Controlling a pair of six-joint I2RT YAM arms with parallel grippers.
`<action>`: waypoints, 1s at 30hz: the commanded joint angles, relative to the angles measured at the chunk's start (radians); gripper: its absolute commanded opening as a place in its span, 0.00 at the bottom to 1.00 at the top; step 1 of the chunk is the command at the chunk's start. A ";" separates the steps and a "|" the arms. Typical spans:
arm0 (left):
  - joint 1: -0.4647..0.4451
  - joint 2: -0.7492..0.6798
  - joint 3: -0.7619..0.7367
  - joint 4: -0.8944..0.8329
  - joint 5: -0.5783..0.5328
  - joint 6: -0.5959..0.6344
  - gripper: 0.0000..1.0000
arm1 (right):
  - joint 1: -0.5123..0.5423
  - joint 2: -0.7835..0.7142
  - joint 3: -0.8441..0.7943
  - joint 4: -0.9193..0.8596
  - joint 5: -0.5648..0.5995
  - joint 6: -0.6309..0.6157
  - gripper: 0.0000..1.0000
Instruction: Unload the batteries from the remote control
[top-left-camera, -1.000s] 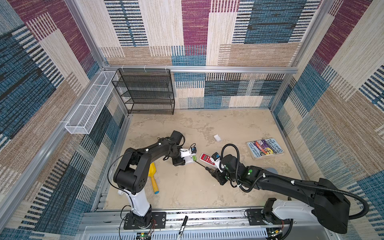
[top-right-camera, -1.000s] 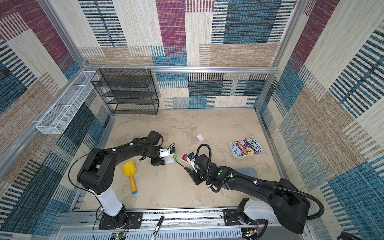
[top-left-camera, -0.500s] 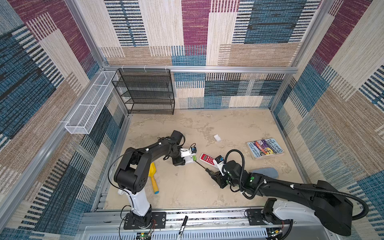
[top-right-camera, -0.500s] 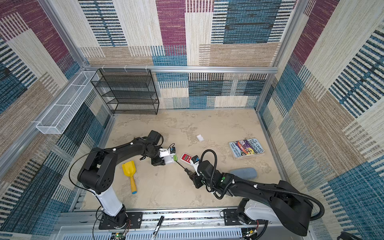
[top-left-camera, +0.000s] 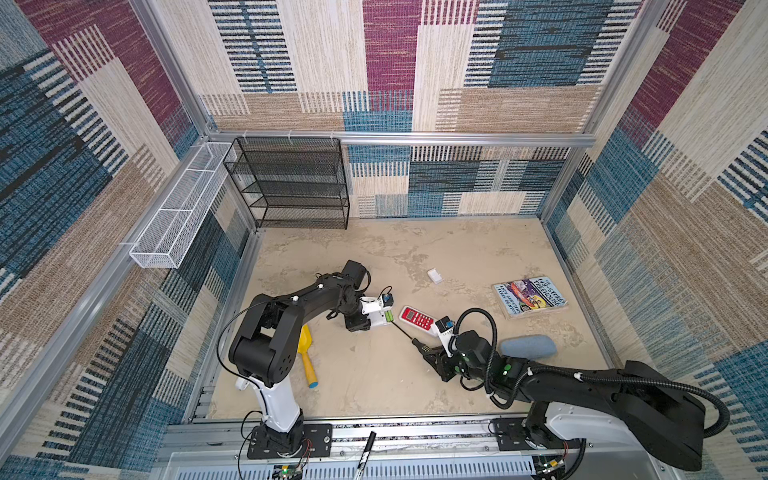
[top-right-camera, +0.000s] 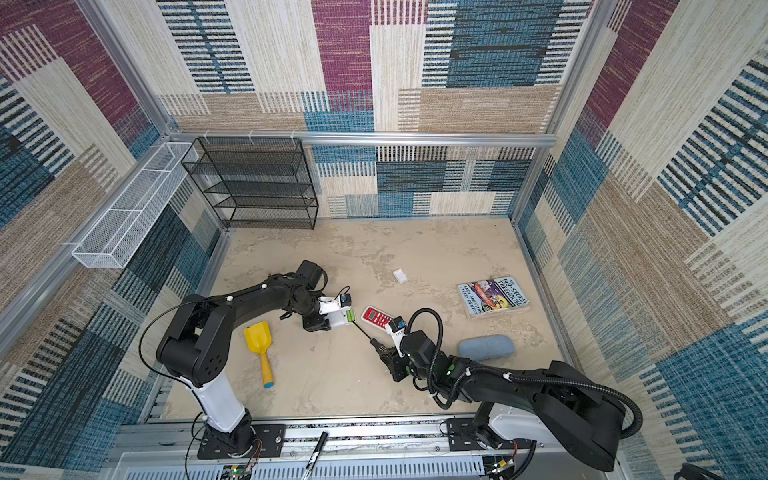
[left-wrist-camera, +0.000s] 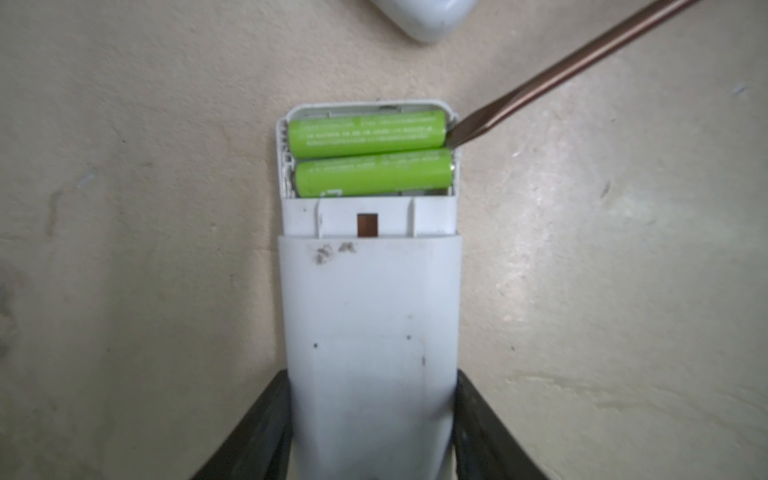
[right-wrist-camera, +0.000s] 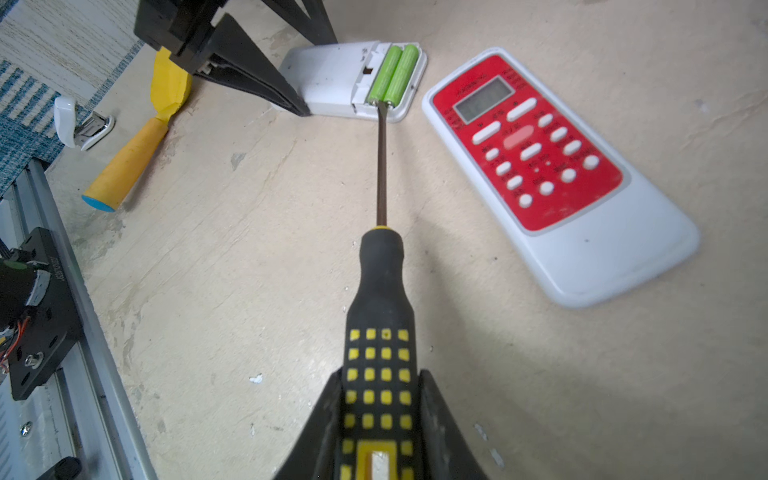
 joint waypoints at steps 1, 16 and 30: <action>0.000 0.022 -0.006 -0.085 -0.100 0.026 0.52 | -0.003 0.001 -0.007 0.083 0.071 0.006 0.00; 0.000 0.026 -0.002 -0.085 -0.113 0.024 0.51 | 0.000 -0.093 -0.010 -0.022 0.030 -0.037 0.00; 0.000 0.028 -0.001 -0.086 -0.114 0.024 0.51 | 0.016 -0.055 0.008 0.014 -0.014 -0.063 0.00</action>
